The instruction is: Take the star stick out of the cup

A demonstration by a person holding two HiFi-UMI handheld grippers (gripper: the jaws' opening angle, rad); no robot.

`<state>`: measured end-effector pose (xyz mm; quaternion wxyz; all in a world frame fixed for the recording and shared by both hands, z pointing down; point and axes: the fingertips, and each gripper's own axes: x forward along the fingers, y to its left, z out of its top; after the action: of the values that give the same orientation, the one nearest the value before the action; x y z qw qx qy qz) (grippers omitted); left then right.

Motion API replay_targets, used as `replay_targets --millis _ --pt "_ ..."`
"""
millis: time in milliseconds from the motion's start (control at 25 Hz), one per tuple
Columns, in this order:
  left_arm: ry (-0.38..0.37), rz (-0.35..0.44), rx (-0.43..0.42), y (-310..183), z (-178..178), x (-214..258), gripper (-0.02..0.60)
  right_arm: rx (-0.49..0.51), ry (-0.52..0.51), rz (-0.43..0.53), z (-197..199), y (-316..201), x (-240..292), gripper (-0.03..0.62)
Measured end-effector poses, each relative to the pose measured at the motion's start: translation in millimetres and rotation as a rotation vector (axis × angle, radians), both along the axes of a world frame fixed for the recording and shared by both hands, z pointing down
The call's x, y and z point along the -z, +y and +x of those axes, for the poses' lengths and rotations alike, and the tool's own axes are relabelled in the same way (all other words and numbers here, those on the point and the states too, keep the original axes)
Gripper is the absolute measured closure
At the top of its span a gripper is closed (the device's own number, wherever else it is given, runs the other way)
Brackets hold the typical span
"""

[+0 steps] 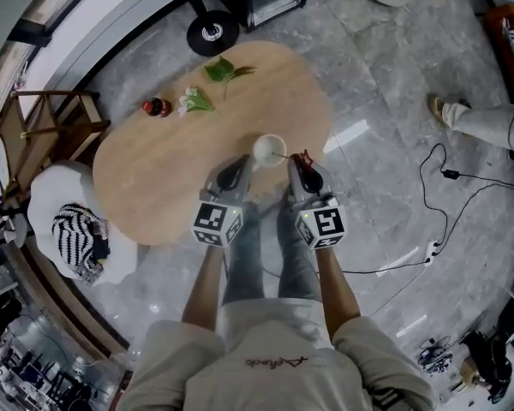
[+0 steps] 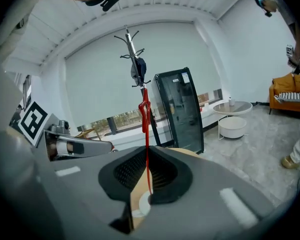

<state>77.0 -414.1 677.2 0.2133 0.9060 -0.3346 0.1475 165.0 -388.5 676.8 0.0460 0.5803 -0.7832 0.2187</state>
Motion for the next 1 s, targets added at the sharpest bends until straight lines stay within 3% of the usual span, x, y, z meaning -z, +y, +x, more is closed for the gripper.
replay_targets --millis 480,720,1000 --pt "0.044 0.117 -0.001 15.5 -0.7 159.5 0.578 -0.005 0.077 0.074 8.6 27.6 154.5 0.579" --pt "0.067 0.269 -0.015 3.9 8.5 238.4 0.578 -0.02 0.116 0.211 20.0 19.1 230.3 0.579" --pt "0.075 0.318 -0.005 27.5 3.8 299.6 0.578 -0.021 0.128 0.257 22.1 41.4 291.5 0.579"
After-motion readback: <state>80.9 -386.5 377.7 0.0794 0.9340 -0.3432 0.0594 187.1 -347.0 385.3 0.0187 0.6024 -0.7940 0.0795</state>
